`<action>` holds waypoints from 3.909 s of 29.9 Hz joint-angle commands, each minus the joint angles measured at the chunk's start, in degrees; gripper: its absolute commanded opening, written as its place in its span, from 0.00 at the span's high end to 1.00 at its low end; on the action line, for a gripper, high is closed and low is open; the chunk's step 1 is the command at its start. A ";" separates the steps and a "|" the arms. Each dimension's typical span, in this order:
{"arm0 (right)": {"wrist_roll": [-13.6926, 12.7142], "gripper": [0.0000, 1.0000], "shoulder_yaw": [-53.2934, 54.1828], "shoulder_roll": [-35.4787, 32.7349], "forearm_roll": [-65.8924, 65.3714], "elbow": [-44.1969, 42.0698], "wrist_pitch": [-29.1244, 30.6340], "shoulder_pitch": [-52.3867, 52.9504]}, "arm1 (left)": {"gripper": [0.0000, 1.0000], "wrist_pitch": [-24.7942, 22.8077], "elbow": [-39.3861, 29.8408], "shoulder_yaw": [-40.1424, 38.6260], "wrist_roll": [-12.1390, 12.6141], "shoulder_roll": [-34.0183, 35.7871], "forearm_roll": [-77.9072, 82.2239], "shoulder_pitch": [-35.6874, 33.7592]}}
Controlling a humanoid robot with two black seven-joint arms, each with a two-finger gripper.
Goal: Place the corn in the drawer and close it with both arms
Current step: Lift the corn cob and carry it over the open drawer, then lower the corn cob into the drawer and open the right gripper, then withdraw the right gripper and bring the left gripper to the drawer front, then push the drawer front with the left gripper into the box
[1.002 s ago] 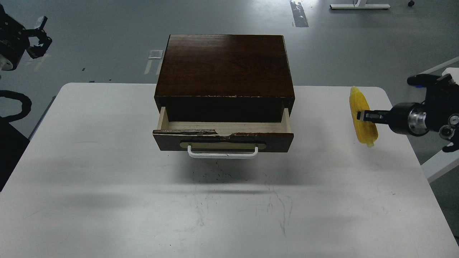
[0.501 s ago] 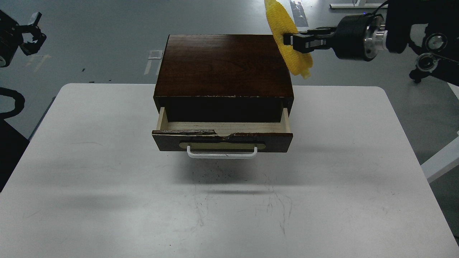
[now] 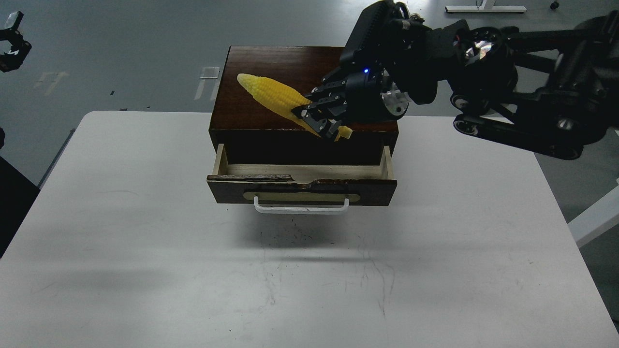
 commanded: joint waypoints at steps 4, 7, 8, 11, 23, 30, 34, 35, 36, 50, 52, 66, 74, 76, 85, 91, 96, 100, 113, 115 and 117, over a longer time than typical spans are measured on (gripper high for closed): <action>0.87 1.00 -3.17 1.96 -7.48 0.09 -0.26 -0.41 | 0.02 -0.01 0.00 -0.25 -0.19 3.32 -0.01 0.07; 1.23 0.97 -3.70 2.57 -10.21 0.17 -0.26 -1.72 | 0.02 -0.01 0.00 -0.42 -0.10 3.50 -0.01 -0.02; 1.23 0.96 -3.79 2.84 -11.08 0.09 -0.26 -2.16 | 0.02 -0.01 0.00 -0.43 -0.01 3.50 -0.10 -0.02; 1.93 0.95 -3.88 3.19 -14.60 -0.18 -0.26 -3.48 | 0.02 -0.01 0.00 -0.16 0.16 3.50 -0.01 0.16; 2.02 0.44 -3.53 3.37 -13.91 -0.35 -0.26 -3.92 | 0.02 -0.01 0.00 -0.25 -0.10 2.97 -0.19 0.25; 2.02 0.38 -0.02 2.75 -12.15 -0.35 -0.52 -4.10 | 0.02 -0.01 0.00 -0.07 -0.01 2.88 -0.01 0.33; 1.93 0.32 4.20 2.14 -7.94 -0.70 -0.17 -4.01 | 0.02 -0.01 -0.70 0.10 -0.10 2.88 0.08 0.25; 1.93 0.29 6.12 1.70 -4.53 -1.23 -0.08 -3.66 | 0.02 -0.01 -1.23 0.10 -0.10 2.97 0.08 0.16; 1.93 0.24 7.97 1.35 -0.93 -2.19 0.01 -3.40 | 0.02 -0.01 -1.67 0.10 -0.01 2.97 0.08 0.07; 1.40 0.01 22.84 -6.73 57.15 -19.32 -0.61 -6.56 | 0.02 -0.01 -10.98 -0.78 -0.80 2.97 12.28 -0.98; 1.40 0.01 23.02 -7.52 62.61 -22.57 -0.61 -6.91 | 0.02 -0.01 -12.48 -0.43 -0.80 2.71 14.04 -2.03; 0.79 0.00 30.67 -7.97 105.36 -38.76 1.06 -20.36 | 0.03 -0.01 -37.97 -0.51 -1.24 -0.46 51.84 -3.80; 0.26 0.00 45.95 -10.43 111.16 -38.94 3.96 -35.55 | 0.09 -0.01 -59.32 -0.42 -1.33 2.62 75.03 -3.36; 0.26 0.00 46.57 -9.82 111.16 -39.37 3.96 -38.37 | 0.15 -0.01 -62.92 -0.43 -1.42 2.71 76.89 -3.27; 0.52 0.00 47.54 -10.34 111.16 -39.90 6.33 -40.22 | 0.86 -0.01 -69.70 0.01 -1.42 0.51 88.13 -2.92; 0.61 0.00 47.45 -10.43 111.16 -40.25 6.51 -40.92 | 1.00 -0.01 -76.72 3.08 -1.51 -0.37 96.31 -3.09; 0.35 0.00 47.28 -10.43 111.16 -41.05 8.87 -40.93 | 1.00 -0.01 -76.47 6.94 -1.51 -0.72 107.18 -5.29; 0.35 0.00 47.10 -10.52 111.16 -41.05 10.64 -41.45 | 1.00 -0.01 -76.64 11.34 -1.51 -0.55 111.77 -5.20; 0.79 0.00 47.36 -9.46 111.25 -42.54 10.91 -44.79 | 1.00 -0.01 -74.71 18.21 -1.24 -2.22 129.88 -5.99; 0.79 0.00 47.45 -9.46 111.16 -42.54 10.91 -44.79 | 1.00 -0.01 -73.92 18.38 -1.24 -2.22 133.83 -5.38; 0.79 0.00 47.45 -9.46 111.16 -42.54 10.91 -44.70 | 1.00 -0.01 -73.48 18.47 -1.24 -2.56 134.72 -4.68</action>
